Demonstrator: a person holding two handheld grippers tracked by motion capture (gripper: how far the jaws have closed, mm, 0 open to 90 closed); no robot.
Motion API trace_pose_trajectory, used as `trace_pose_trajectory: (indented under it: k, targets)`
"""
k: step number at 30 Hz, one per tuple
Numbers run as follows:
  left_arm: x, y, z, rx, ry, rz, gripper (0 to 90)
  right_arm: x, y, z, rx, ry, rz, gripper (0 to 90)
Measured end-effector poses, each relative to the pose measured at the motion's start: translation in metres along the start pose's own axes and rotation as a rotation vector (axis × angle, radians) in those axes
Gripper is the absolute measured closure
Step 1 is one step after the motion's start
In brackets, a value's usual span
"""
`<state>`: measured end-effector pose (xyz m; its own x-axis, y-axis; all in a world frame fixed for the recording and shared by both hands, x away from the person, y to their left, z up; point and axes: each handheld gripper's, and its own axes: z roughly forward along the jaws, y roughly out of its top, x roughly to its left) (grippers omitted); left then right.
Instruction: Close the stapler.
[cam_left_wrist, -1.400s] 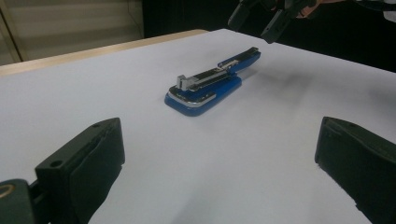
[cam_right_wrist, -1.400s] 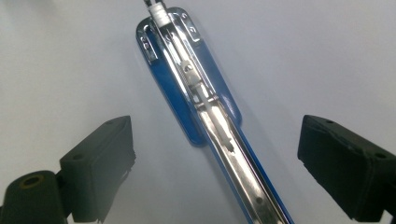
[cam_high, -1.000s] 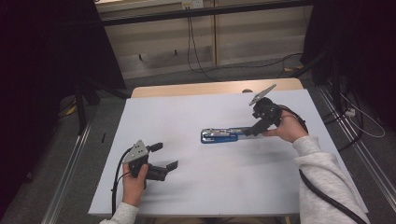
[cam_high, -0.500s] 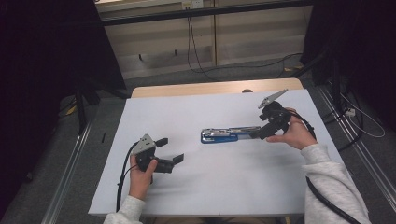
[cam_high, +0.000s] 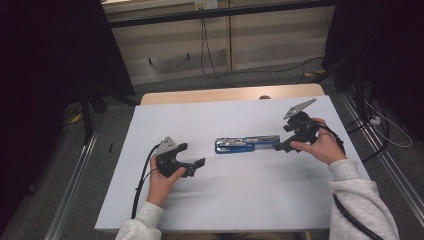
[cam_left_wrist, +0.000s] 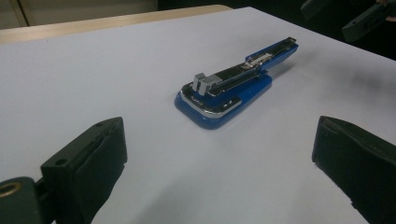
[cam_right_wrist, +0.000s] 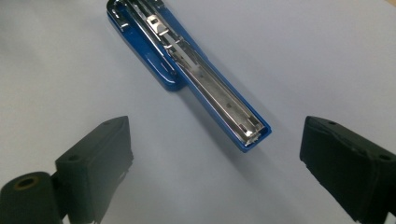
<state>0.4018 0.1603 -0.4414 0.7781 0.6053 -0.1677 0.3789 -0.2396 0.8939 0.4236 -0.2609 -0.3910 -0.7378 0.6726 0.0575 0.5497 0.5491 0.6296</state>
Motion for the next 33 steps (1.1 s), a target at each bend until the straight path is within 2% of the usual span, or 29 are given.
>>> trace_pose_trajectory:
  k: [2,4,8,11,13,15,17,20,21,23,26,29,31,33]
  targets:
    - [0.001,0.001,0.003,0.014,0.006,-0.005,7.4,0.0,-0.002,0.0,0.01,-0.016,0.001,14.8]
    - [0.001,0.004,0.006,0.028,0.02,0.011,8.5,0.0,-0.004,0.001,0.021,-0.017,0.005,16.0]
    - [0.002,0.008,0.009,0.028,0.035,0.02,18.7,0.0,-0.009,0.002,0.026,-0.025,0.015,21.2]
    - [0.004,0.009,0.012,0.026,0.037,0.0,28.6,0.0,-0.011,0.0,0.016,-0.039,0.02,26.8]
    - [0.005,0.009,0.014,0.039,0.058,-0.014,34.2,0.0,-0.012,-0.002,0.007,-0.049,0.031,32.0]
    - [0.006,0.01,0.016,0.068,0.069,-0.008,38.9,0.0,-0.014,-0.002,0.004,-0.059,0.039,34.5]
    - [0.007,0.012,0.019,0.076,0.059,-0.015,45.7,-0.001,-0.016,-0.003,0.004,-0.07,0.041,40.4]
    - [0.005,0.014,0.024,0.091,0.071,-0.016,56.2,-0.001,-0.018,-0.004,-0.002,-0.083,0.051,47.5]
    - [0.005,0.014,0.026,0.098,0.068,-0.023,58.0,0.0,-0.018,-0.004,0.002,-0.085,0.053,50.1]
    - [0.005,0.013,0.03,0.108,0.065,-0.037,67.1,0.001,-0.019,-0.005,0.002,-0.1,0.047,55.5]
    - [0.006,0.013,0.036,0.144,0.071,-0.025,76.8,0.0,-0.022,-0.006,-0.006,-0.108,0.051,62.3]
    - [0.006,0.014,0.042,0.163,0.07,-0.026,84.7,-0.001,-0.024,-0.007,-0.009,-0.13,0.063,71.7]
    - [0.005,0.015,0.046,0.175,0.066,-0.025,88.8,-0.002,-0.026,-0.006,-0.017,-0.128,0.064,79.7]
    - [0.004,0.015,0.05,0.184,0.061,-0.033,90.0,-0.003,-0.028,-0.004,-0.016,-0.13,0.072,82.4]
